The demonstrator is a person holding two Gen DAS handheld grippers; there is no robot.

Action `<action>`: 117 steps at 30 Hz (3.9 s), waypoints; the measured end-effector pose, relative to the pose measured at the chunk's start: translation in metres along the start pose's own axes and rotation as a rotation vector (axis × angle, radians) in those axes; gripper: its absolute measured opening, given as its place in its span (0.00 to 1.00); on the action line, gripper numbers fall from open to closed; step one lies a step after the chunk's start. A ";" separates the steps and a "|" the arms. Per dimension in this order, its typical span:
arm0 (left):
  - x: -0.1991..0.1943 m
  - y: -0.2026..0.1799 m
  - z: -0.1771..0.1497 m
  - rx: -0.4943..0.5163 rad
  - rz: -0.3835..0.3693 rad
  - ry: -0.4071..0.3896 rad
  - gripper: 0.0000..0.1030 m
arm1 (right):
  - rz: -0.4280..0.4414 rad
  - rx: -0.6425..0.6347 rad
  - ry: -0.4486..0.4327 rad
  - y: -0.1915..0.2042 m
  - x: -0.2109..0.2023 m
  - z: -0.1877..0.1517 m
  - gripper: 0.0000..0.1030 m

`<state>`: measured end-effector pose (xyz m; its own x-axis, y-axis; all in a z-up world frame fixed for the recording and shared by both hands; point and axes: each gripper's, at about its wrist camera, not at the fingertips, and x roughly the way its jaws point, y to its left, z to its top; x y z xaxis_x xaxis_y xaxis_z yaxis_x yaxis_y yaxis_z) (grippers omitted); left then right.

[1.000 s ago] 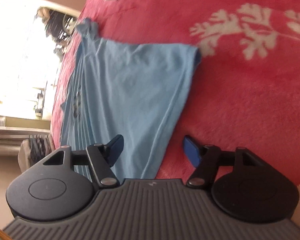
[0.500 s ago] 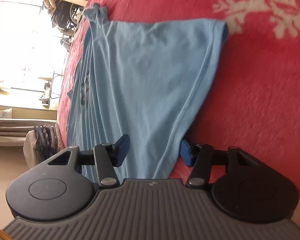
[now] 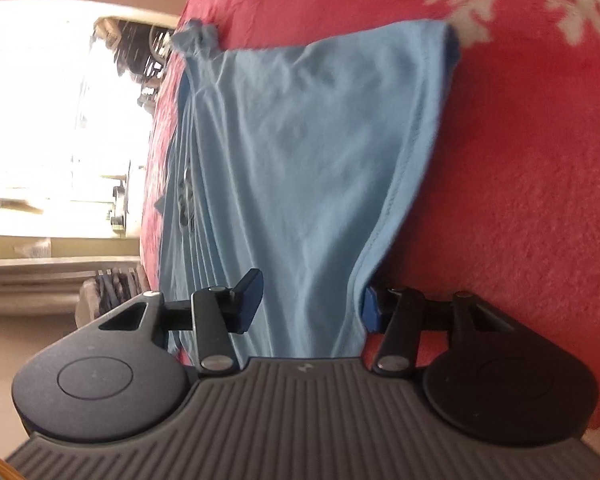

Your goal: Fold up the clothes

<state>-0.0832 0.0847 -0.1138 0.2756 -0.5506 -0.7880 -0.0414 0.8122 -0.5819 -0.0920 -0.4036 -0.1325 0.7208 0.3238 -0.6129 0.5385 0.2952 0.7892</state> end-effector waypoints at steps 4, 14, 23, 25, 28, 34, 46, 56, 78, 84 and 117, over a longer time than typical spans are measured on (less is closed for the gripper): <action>0.000 -0.004 0.001 0.022 0.019 0.006 0.07 | -0.053 -0.101 0.008 0.014 0.006 -0.005 0.27; -0.008 -0.016 0.002 0.115 -0.004 0.059 0.03 | -0.150 -0.327 0.014 0.045 0.001 -0.002 0.03; -0.004 -0.024 0.000 0.129 -0.124 0.188 0.03 | -0.225 -0.432 0.042 0.059 -0.018 0.008 0.03; 0.001 -0.026 -0.001 0.140 -0.120 0.212 0.03 | -0.235 -0.437 0.043 0.060 -0.021 0.010 0.03; 0.006 -0.029 -0.002 0.162 -0.103 0.241 0.03 | -0.239 -0.444 0.043 0.063 -0.026 0.011 0.03; 0.017 -0.031 -0.006 0.191 -0.072 0.303 0.03 | -0.296 -0.443 0.056 0.057 -0.024 0.010 0.03; 0.031 -0.036 -0.028 0.319 -0.026 0.433 0.00 | -0.368 -0.405 0.074 0.042 -0.024 0.012 0.02; -0.008 -0.020 -0.019 0.352 -0.007 0.349 0.25 | -0.380 -0.373 0.087 0.031 -0.054 0.013 0.13; 0.030 -0.115 0.055 0.530 0.048 0.061 0.40 | -0.317 -0.524 -0.004 0.023 -0.038 0.093 0.48; 0.037 -0.119 0.050 0.564 0.051 0.057 0.42 | -0.433 -0.688 -0.036 0.034 -0.037 0.081 0.05; 0.000 -0.135 0.070 0.649 0.193 -0.033 0.52 | -0.379 -0.538 -0.375 0.031 -0.110 0.071 0.43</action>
<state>-0.0103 -0.0115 -0.0216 0.3507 -0.3863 -0.8531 0.4893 0.8523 -0.1848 -0.1231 -0.4940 -0.0378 0.6810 -0.1865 -0.7082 0.5608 0.7546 0.3406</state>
